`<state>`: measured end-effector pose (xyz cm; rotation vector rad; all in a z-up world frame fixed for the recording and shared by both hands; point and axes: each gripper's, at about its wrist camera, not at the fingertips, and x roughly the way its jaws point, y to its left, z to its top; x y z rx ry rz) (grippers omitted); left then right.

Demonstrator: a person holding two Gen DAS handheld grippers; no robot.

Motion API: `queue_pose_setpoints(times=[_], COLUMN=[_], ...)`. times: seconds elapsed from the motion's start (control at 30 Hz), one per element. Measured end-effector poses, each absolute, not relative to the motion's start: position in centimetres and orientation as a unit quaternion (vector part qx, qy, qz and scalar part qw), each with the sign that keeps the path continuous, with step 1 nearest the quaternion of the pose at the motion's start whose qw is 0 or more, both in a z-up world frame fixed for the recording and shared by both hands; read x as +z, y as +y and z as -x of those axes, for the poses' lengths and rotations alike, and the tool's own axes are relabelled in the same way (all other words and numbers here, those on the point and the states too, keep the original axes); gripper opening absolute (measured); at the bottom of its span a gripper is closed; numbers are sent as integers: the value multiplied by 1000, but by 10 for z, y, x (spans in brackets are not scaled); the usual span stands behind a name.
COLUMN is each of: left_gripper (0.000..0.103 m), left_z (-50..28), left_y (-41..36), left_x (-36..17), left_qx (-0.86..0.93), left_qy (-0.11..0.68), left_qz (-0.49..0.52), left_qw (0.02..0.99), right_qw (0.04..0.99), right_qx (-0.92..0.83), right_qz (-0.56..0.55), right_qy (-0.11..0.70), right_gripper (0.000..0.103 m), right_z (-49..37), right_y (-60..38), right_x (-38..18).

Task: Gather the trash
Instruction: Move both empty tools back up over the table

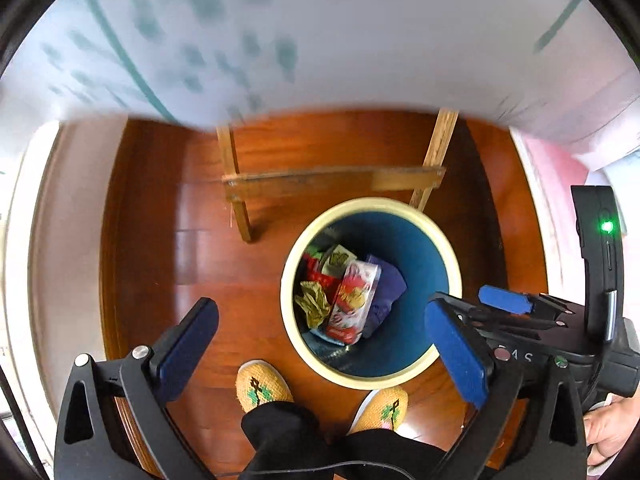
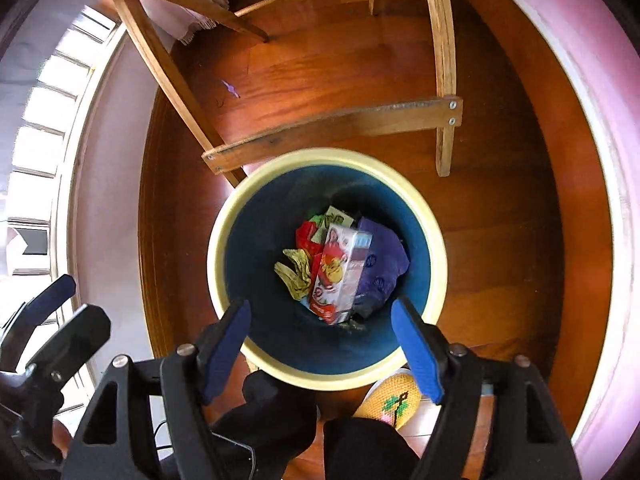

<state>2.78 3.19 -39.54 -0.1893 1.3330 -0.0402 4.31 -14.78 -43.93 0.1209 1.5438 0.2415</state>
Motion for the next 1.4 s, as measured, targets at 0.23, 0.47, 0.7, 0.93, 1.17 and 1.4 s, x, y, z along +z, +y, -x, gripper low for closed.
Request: queue_pose_setpoints(times=[0.23, 0.47, 0.7, 0.93, 1.17, 1.4], left_gripper=[102, 102, 102, 102, 102, 102], left_z=[-26, -23, -18, -19, -18, -25], left_y=[32, 31, 26, 27, 14, -6], left_x=[-334, -258, -184, -106, -43, 25], left_qx=[-4, -8, -8, -3, -6, 11], left_qy=[598, 588, 580, 544, 503, 438], left_qz=[87, 87, 88, 88, 78, 32], left_qw=[797, 804, 810, 834, 861, 898], right_qw=[722, 727, 725, 747, 781, 829], right_qx=[109, 126, 147, 173, 198, 219], right_qz=[-52, -39, -20, -13, -16, -2], right_qy=[681, 674, 673, 642, 591, 514], right_gripper=[73, 73, 73, 73, 74, 74], right_z=[-42, -37, -32, -33, -41, -54], right_y=[-149, -152, -158, -169, -182, -189], right_x=[-383, -315, -256, -185, -125, -58])
